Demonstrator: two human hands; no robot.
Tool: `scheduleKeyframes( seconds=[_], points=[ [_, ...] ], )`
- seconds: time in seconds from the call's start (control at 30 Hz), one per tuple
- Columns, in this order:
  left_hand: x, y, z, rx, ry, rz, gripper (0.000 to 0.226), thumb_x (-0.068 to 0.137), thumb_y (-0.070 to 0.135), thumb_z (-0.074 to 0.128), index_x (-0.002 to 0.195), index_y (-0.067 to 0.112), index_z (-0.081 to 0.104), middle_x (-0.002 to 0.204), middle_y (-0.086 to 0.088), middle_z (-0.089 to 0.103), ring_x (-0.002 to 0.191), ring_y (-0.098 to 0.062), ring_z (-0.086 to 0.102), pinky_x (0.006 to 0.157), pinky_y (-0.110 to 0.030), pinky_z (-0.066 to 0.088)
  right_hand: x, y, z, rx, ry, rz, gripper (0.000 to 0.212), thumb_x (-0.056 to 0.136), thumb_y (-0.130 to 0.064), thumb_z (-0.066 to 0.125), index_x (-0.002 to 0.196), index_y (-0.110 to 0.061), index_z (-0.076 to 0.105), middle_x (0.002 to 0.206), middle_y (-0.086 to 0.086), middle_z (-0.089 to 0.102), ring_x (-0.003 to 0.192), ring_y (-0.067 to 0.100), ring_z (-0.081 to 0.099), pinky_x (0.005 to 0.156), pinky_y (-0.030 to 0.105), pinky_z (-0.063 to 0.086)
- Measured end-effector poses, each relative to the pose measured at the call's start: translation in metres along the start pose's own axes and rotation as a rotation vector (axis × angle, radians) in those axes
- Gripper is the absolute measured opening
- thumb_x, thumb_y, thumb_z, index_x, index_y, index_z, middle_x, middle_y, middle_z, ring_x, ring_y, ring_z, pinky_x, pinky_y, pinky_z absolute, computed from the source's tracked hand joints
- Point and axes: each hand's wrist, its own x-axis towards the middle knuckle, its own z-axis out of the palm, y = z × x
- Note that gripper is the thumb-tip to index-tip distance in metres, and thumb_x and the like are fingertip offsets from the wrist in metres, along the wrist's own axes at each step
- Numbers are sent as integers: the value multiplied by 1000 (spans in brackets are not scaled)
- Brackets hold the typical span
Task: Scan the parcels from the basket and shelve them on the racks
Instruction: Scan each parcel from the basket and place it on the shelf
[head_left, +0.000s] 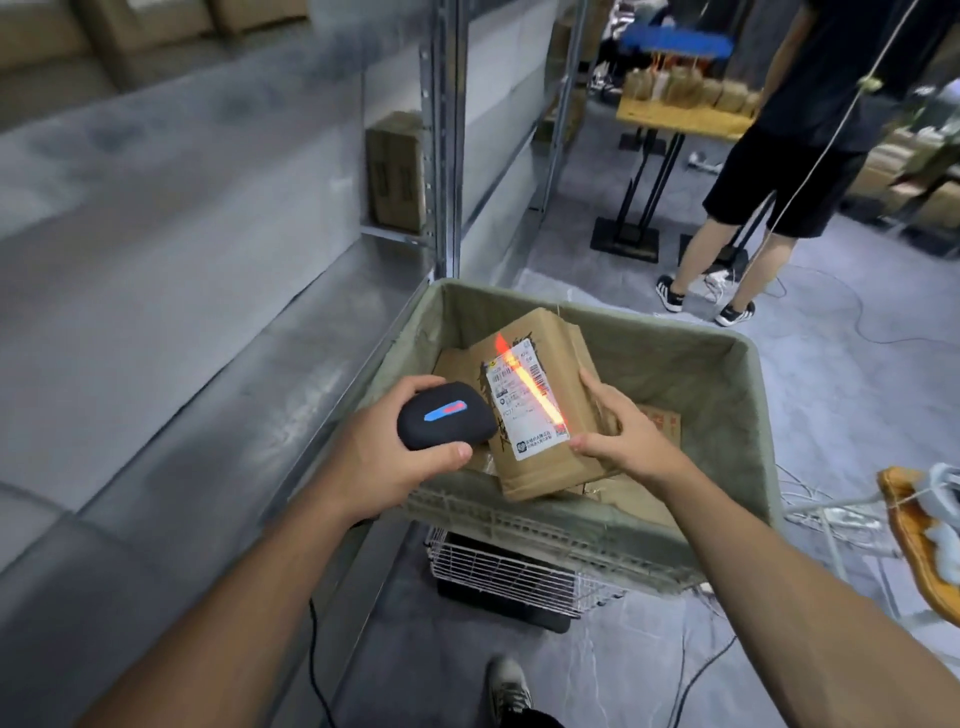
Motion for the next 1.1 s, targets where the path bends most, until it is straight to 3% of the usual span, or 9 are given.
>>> scheduleKeyframes(
  seconds=[0.13,0.3,0.43,0.5,0.6,0.7,0.8,0.87,1.1],
  points=[
    [-18,10,-10,32,-18,38,60,58,47,81,110,57,55,105,32,67,95,5,67,72,-6,47,2,-10,-3,-91,-64,-48,106,60,-49,78,153,-50,27,150,-15,31,132,15,42,73,21,52],
    [-36,20,-12,1,23,45,59,61,41,82,112,55,56,107,32,67,96,5,67,73,-7,47,8,-12,-6,-192,-116,-88,94,59,-57,77,138,-71,29,157,-8,27,140,20,38,89,27,52],
    [-51,29,-6,-13,70,26,57,62,40,82,112,53,57,106,33,67,95,4,68,74,-8,48,10,-17,-8,-217,-174,-130,85,58,-58,77,125,-83,30,162,-5,24,146,18,30,114,42,38],
    [-59,32,-2,10,96,9,58,60,46,83,111,56,57,106,32,68,96,3,68,78,-13,51,10,-19,-10,-238,-202,-145,87,59,-59,77,127,-82,29,162,-5,23,148,18,28,117,45,35],
    [-73,36,9,16,160,-37,61,56,57,78,113,56,58,104,28,70,91,0,70,81,-25,55,7,-23,-14,-219,-224,-183,99,62,-52,78,148,-59,29,159,-9,25,143,17,32,97,22,46],
    [-83,44,25,-174,315,-135,61,57,45,82,115,40,64,83,11,73,59,-13,65,61,-31,53,4,-27,-14,-174,-216,-247,102,66,-44,77,154,-45,26,152,-12,28,139,9,32,93,6,37],
    [-93,57,38,-458,488,-227,50,74,23,83,120,19,64,65,-7,63,49,-21,53,49,-27,46,0,-26,-11,-176,-200,-300,104,60,-63,76,150,-60,23,163,-6,19,148,11,23,116,28,26],
    [-102,66,42,-529,550,-270,34,88,16,76,120,15,64,66,-10,62,50,-22,53,49,-28,45,-6,-28,-6,-171,-189,-321,107,58,-68,72,151,-59,20,167,-4,10,145,4,14,114,32,20],
    [-128,82,59,-700,708,-330,27,92,26,70,116,13,62,67,-10,64,52,-23,55,49,-28,46,-22,-31,7,-124,-125,-389,96,66,-51,75,141,-68,17,167,-7,4,150,15,19,121,42,24]
  ],
)
